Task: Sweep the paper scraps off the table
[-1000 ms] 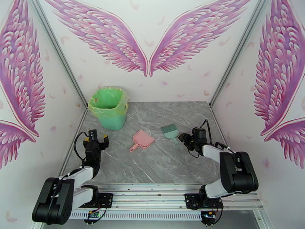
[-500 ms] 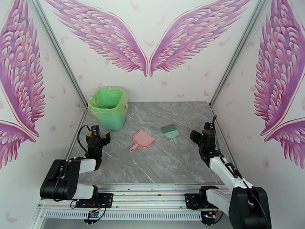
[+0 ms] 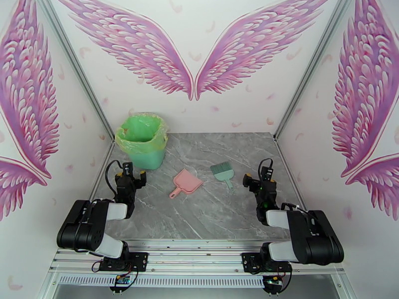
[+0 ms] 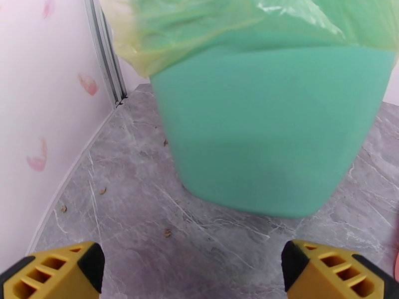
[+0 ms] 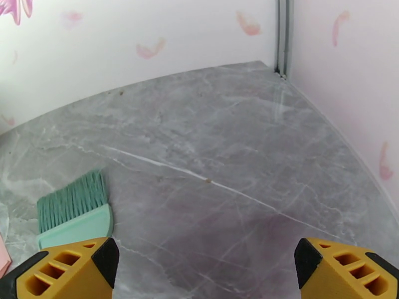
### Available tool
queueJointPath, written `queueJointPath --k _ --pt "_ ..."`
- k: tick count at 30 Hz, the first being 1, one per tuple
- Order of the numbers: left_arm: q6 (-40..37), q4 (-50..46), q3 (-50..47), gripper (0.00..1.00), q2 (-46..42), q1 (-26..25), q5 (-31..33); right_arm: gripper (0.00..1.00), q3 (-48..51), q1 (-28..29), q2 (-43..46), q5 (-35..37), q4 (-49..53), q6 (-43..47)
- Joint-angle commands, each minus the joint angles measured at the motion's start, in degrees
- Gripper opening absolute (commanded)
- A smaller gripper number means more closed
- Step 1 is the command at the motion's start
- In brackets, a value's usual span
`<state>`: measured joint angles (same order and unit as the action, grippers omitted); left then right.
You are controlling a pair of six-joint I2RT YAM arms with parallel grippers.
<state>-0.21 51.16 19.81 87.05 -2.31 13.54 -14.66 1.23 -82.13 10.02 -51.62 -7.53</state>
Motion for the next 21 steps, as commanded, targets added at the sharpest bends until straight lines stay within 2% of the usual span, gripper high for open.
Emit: queueJointPath --k 1,4,6,8,12,15,21 --pt "-0.24 -0.35 1.76 0.99 0.45 0.37 -1.03 0.99 -0.92 1.04 -0.59 -0.14 -5.17 2.5" --pt "-0.23 -0.4 1.79 0.99 0.41 0.37 -1.07 0.99 -2.22 1.48 -3.2 -2.79 -5.38 3.95" --pt "-0.23 -0.37 1.8 0.99 0.45 0.37 -1.09 0.99 -3.28 2.34 -7.77 -4.17 -9.3 5.89" --pt "-0.28 -0.43 1.8 0.99 0.41 0.43 -1.17 0.99 -6.32 3.39 -5.7 -3.28 0.03 6.63" --pt "-0.23 -0.44 1.84 0.99 0.4 0.45 -1.24 0.99 -7.06 3.83 -6.83 -3.48 -0.33 7.49" --pt "-0.23 -0.44 1.83 0.99 0.41 0.45 -1.24 0.99 -8.19 3.9 -6.51 -7.59 2.35 8.9" --pt "-0.3 -0.44 1.76 0.99 0.43 0.46 -1.24 0.99 -8.32 3.86 -6.59 -7.74 2.47 8.81"
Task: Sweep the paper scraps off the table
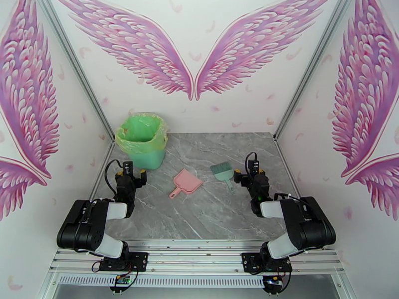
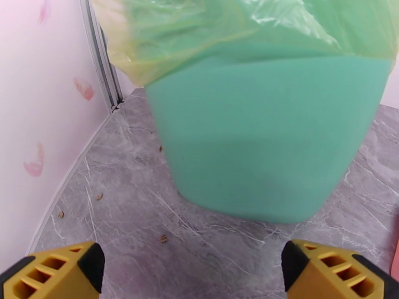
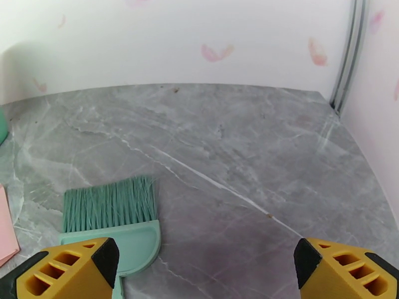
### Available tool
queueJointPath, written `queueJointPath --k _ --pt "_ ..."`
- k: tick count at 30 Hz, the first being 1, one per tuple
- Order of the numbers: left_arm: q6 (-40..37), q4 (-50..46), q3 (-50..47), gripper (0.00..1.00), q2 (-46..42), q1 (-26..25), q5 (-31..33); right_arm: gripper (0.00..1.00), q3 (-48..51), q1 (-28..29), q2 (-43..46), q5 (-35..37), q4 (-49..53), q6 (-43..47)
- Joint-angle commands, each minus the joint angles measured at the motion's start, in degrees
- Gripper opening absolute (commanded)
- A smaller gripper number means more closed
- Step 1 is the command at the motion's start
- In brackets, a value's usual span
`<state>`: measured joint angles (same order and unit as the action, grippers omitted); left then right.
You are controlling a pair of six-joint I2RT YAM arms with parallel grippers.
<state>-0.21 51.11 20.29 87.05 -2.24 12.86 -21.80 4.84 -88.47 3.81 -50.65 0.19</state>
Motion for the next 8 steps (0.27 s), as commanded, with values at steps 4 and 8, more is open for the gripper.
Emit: queueJointPath --k 4,8 --pt "-0.23 -0.58 1.5 0.99 0.4 0.35 -0.67 0.99 -1.15 0.25 -0.22 -1.55 1.47 1.03" --pt "-0.23 -0.4 1.28 0.99 0.41 0.39 -0.6 0.99 -1.2 0.25 -0.27 -1.53 1.52 1.05"
